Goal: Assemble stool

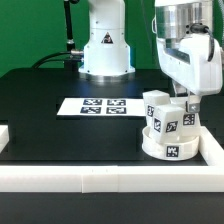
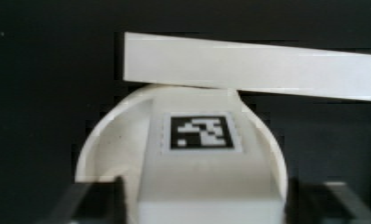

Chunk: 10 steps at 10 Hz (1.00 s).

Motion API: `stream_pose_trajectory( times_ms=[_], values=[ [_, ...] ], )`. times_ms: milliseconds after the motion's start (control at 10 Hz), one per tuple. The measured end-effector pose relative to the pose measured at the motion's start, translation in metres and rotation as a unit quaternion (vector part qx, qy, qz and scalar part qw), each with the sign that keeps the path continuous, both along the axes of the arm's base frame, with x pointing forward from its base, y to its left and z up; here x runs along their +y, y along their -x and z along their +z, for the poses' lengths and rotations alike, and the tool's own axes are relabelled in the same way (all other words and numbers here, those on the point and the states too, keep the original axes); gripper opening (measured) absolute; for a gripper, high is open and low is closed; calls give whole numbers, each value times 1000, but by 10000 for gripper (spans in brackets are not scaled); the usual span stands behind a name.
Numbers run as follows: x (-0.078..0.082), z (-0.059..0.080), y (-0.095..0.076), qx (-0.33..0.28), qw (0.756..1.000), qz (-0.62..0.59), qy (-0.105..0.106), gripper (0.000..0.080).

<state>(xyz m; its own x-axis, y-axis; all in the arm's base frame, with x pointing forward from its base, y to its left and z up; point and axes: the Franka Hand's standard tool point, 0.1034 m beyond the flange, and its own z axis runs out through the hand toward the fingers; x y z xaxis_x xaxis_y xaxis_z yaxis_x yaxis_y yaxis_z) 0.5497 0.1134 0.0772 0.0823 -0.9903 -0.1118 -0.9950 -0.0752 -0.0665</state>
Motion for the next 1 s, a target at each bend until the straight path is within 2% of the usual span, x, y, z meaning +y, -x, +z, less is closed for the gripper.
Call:
stream_pose_trajectory(
  times_ms=[100,200,500,800,1000],
  values=[
    [-1,1,0,1,1000,8,0,588],
    [-4,11,-2,7,999,32,-6,631],
    [-5,44,-13,-12,999,45,-19,648],
    [-5,40,-12,-13,998,58,-16,648],
    [-6,38,-12,-28,982,189,-2,648]
  ],
)
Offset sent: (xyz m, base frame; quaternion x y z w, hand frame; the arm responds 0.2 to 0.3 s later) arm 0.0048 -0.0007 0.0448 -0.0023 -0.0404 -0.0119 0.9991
